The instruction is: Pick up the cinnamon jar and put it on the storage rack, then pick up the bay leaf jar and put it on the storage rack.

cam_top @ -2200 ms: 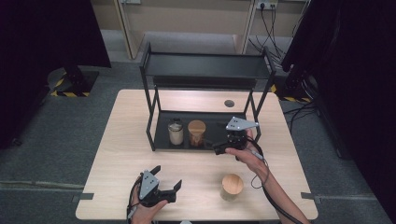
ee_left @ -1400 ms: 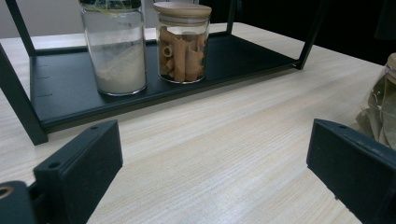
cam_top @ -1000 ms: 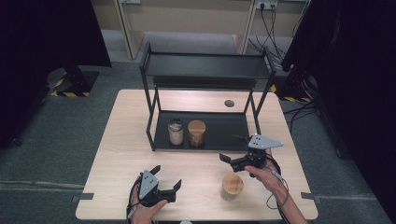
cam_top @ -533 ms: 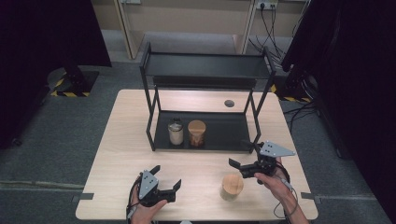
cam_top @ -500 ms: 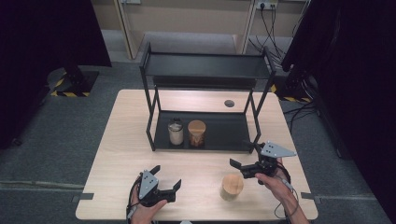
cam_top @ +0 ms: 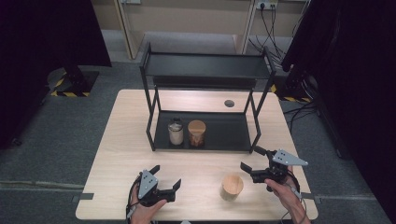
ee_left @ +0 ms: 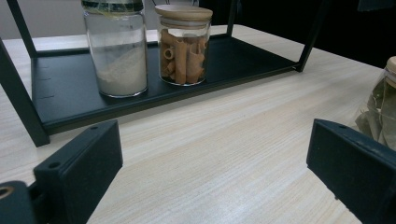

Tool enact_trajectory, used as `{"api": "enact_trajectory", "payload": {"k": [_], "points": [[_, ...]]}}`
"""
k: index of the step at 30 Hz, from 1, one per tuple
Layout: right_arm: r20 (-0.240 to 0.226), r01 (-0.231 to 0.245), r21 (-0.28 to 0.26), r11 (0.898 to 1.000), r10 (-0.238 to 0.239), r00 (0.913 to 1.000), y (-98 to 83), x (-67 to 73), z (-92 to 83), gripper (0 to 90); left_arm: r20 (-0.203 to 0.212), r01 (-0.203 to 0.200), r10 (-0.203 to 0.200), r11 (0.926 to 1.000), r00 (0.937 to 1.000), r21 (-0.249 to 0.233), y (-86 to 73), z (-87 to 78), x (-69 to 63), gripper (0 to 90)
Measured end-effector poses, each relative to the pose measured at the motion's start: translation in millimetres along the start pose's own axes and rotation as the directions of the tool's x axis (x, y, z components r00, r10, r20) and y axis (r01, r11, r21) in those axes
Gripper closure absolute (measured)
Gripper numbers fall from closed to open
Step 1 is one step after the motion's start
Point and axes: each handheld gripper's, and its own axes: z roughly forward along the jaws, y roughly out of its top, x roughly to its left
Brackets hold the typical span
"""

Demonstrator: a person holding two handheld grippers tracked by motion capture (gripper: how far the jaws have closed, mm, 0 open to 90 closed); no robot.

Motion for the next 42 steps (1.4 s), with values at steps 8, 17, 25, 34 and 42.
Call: {"api": "enact_trajectory", "payload": {"k": [8,17,25,34,42], "points": [[0.018,-0.006,0.003,1.0,0.006,0.9998,-9.7,3.3,-4.0,4.5,0.0,0.008,-0.008,1.0,1.0,-0.001,0.2,0.1,1.2,2.9],[0.035,-0.013,-0.011,1.0,0.014,0.9993,-20.1,7.1,-11.6,4.5,0.0,0.018,-0.018,0.9998,0.9998,-0.005,-0.4,0.2,1.8,2.9],[0.044,-0.009,-0.007,1.0,0.009,0.999,-25.2,11.0,-16.2,4.5,0.001,0.012,-0.012,0.9999,0.9999,-0.008,0.0,-0.7,1.4,2.9],[0.05,-0.013,-0.005,1.0,0.013,0.9986,-28.6,12.3,-18.8,4.5,0.001,0.011,-0.011,0.9999,0.9999,-0.012,-0.2,-1.1,1.4,2.9],[0.048,-0.01,-0.008,1.0,0.01,0.9988,-29.0,13.6,-20.1,4.5,0.002,0.008,-0.008,0.9999,1.0,-0.013,0.0,-1.7,0.7,2.9]]}}
